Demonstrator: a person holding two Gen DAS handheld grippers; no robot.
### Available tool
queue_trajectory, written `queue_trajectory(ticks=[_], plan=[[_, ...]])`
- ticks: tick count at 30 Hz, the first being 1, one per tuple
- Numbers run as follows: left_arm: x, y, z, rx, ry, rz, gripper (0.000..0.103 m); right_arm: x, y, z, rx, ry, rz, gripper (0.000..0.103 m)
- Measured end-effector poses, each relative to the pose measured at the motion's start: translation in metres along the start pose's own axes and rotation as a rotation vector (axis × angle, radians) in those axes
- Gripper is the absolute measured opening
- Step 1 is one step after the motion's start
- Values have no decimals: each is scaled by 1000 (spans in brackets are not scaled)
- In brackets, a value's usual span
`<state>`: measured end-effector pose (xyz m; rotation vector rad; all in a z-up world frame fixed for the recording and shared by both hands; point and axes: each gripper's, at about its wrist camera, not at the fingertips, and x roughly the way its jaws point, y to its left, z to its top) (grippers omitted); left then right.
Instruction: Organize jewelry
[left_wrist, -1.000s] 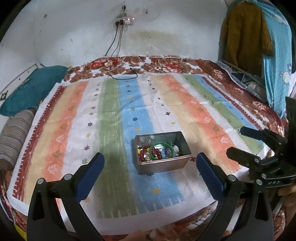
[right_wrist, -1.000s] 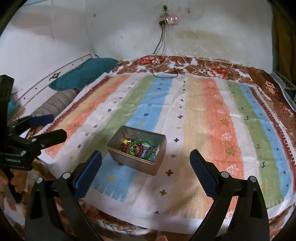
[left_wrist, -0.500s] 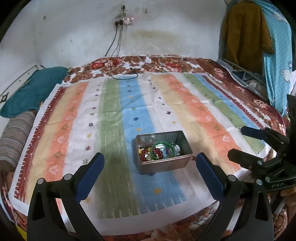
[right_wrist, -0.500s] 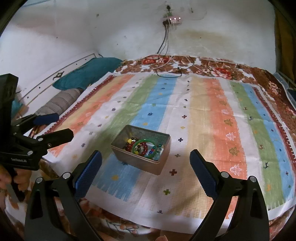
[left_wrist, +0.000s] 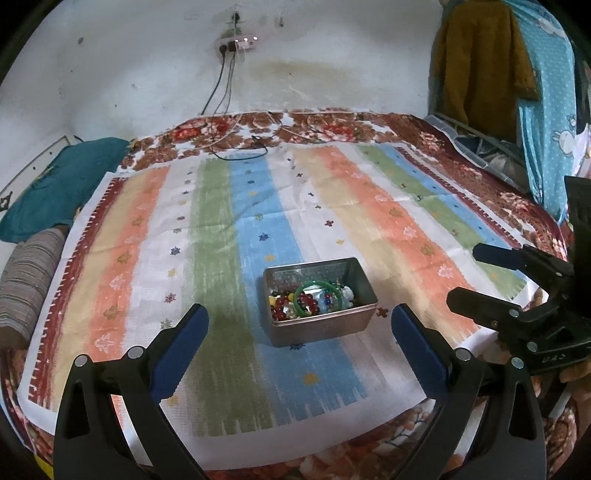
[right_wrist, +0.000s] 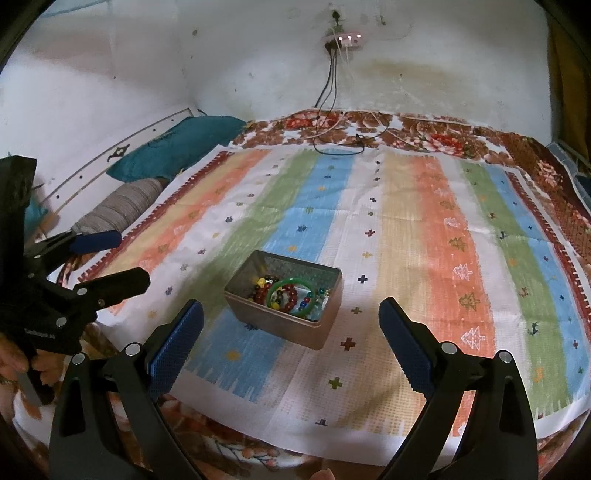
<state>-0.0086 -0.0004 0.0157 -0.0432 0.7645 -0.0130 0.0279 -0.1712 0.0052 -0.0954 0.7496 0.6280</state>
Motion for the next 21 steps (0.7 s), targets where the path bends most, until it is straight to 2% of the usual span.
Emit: queue_trajectory(ticks=[21], plan=[[1, -2, 2, 10, 4, 12, 97, 0, 0, -1, -5, 2, -2, 96]])
